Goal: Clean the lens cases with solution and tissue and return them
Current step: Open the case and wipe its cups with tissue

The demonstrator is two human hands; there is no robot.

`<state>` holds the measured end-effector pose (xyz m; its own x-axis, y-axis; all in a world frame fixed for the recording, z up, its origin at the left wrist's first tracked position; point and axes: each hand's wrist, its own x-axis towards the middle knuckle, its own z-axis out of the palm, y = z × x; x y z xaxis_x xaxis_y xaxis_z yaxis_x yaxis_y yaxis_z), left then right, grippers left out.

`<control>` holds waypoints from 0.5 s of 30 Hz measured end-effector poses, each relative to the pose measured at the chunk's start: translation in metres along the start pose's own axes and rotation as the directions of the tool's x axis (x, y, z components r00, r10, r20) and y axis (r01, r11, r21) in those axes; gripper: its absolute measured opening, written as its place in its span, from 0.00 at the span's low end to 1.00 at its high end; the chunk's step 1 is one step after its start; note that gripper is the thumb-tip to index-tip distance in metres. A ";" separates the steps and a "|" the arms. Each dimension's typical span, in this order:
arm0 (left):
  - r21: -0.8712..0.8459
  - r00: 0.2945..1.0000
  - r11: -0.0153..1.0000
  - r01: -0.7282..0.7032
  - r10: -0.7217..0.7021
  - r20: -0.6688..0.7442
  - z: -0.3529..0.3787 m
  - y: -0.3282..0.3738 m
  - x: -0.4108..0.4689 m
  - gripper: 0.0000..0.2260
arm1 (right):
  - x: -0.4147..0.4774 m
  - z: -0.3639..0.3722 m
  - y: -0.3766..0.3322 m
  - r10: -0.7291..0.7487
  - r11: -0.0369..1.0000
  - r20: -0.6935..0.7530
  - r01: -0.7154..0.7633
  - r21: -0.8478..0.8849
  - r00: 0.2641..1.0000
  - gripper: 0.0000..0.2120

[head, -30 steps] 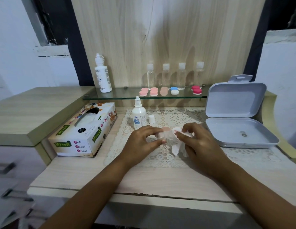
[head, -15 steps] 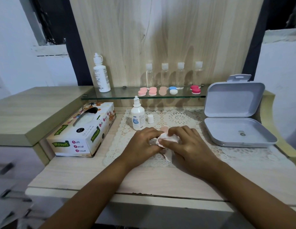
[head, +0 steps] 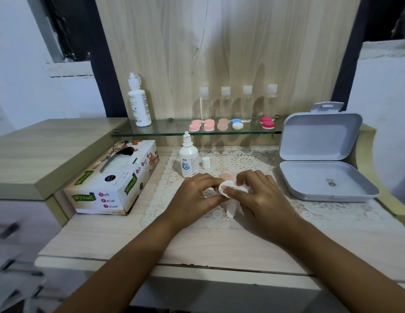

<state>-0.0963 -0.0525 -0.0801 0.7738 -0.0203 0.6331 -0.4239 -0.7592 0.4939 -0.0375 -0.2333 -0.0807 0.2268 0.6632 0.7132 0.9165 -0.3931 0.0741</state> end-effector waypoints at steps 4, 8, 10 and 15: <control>0.006 1.000 1.000 0.000 0.000 0.000 -0.001 0.000 -0.001 0.14 | -0.001 -0.003 0.003 0.024 1.000 -0.002 -0.024 -0.013 1.000 0.17; 0.014 1.000 1.000 -0.007 0.007 0.024 0.000 -0.002 -0.001 0.13 | 0.000 0.003 -0.003 -0.023 1.000 0.011 0.023 0.021 1.000 0.14; 0.014 1.000 1.000 -0.005 0.004 0.018 0.000 -0.002 -0.001 0.13 | 0.000 0.004 -0.003 -0.032 0.999 0.016 0.031 0.024 0.999 0.14; -0.018 1.000 1.000 0.003 -0.003 -0.019 -0.003 0.000 0.000 0.15 | -0.005 -0.002 0.009 0.023 1.000 0.014 -0.023 -0.016 1.000 0.17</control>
<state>-0.0980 -0.0506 -0.0784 0.7661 -0.0050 0.6428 -0.4300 -0.7472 0.5067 -0.0313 -0.2415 -0.0820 0.2526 0.6631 0.7046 0.9058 -0.4180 0.0687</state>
